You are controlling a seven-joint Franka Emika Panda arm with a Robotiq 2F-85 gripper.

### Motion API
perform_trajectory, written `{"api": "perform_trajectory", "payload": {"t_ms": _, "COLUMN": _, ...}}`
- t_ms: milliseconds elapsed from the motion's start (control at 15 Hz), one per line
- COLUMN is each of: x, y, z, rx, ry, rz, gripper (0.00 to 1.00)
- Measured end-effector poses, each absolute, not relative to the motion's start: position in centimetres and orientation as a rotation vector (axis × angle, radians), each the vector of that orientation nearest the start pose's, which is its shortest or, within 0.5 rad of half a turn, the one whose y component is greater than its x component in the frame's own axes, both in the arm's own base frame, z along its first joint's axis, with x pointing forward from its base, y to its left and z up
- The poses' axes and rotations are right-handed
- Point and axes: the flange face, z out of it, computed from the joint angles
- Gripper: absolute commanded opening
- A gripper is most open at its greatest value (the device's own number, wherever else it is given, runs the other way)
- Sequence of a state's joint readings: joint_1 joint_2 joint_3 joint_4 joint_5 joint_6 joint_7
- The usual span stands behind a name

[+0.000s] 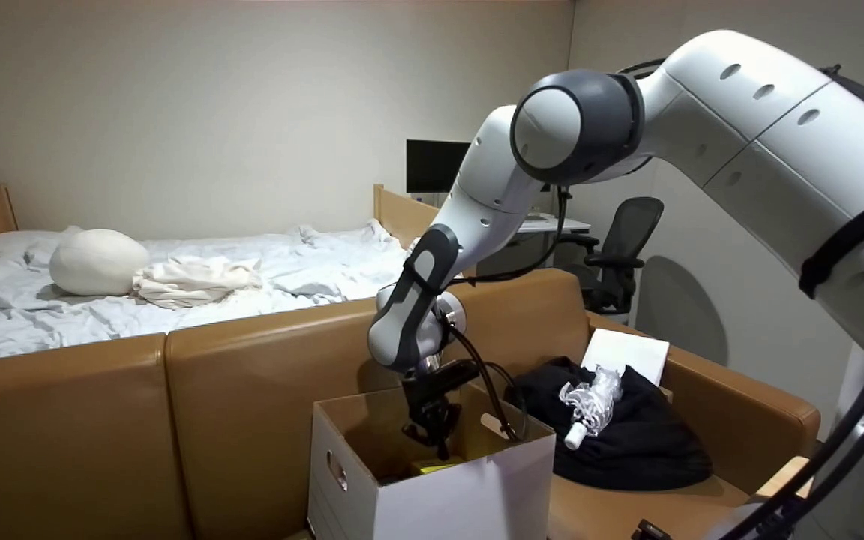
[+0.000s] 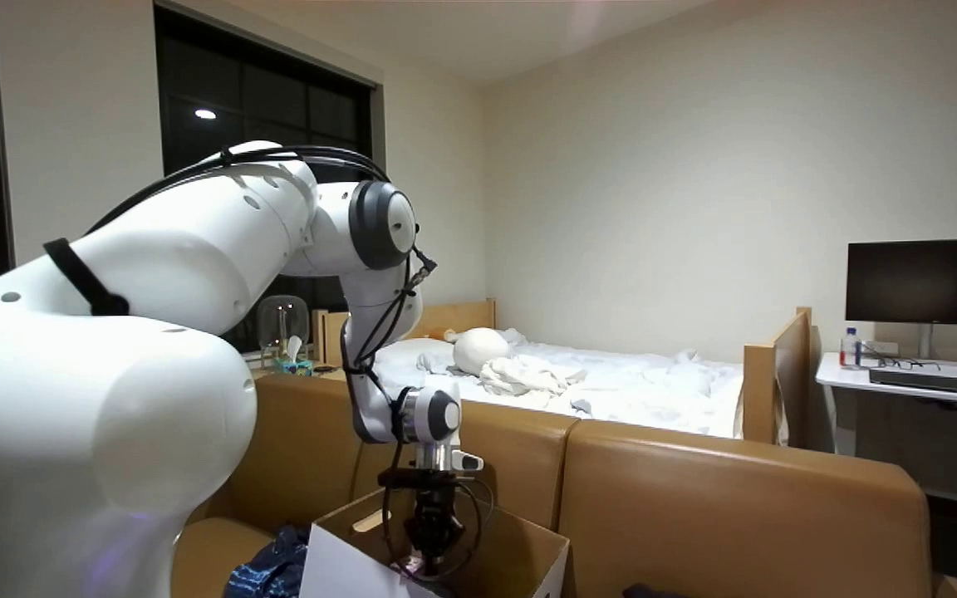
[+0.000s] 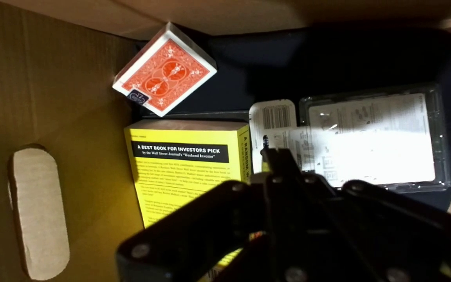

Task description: Take the umbrella and the jacket out of the box

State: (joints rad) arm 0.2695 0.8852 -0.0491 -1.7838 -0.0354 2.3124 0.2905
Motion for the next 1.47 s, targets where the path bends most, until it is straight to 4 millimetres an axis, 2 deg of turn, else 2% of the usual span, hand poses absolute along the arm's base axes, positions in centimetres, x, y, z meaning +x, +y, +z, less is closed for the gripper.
{"api": "perform_trajectory", "payload": {"t_ms": 67, "x": 57.6, "y": 12.8, "z": 3.4, "rx": -3.244, "ry": 0.048, "rz": 0.541, "gripper": 0.28}}
{"api": "perform_trajectory", "payload": {"t_ms": 267, "x": 57.7, "y": 13.1, "z": 3.1, "rx": -3.241, "ry": 0.041, "rz": 0.517, "gripper": 0.46}}
{"api": "perform_trajectory", "payload": {"t_ms": 800, "x": 59.3, "y": 14.6, "z": 1.9, "rx": -3.263, "ry": 0.096, "rz": 0.308, "gripper": 0.97}}
{"api": "perform_trajectory", "payload": {"t_ms": 1133, "x": 61.1, "y": 15.2, "z": 0.1, "rx": -3.275, "ry": 0.092, "rz": 0.26, "gripper": 1.0}}
{"api": "perform_trajectory", "payload": {"t_ms": 1467, "x": 62.2, "y": 15.7, "z": -3.7, "rx": -3.295, "ry": 0.051, "rz": 0.288, "gripper": 1.0}}
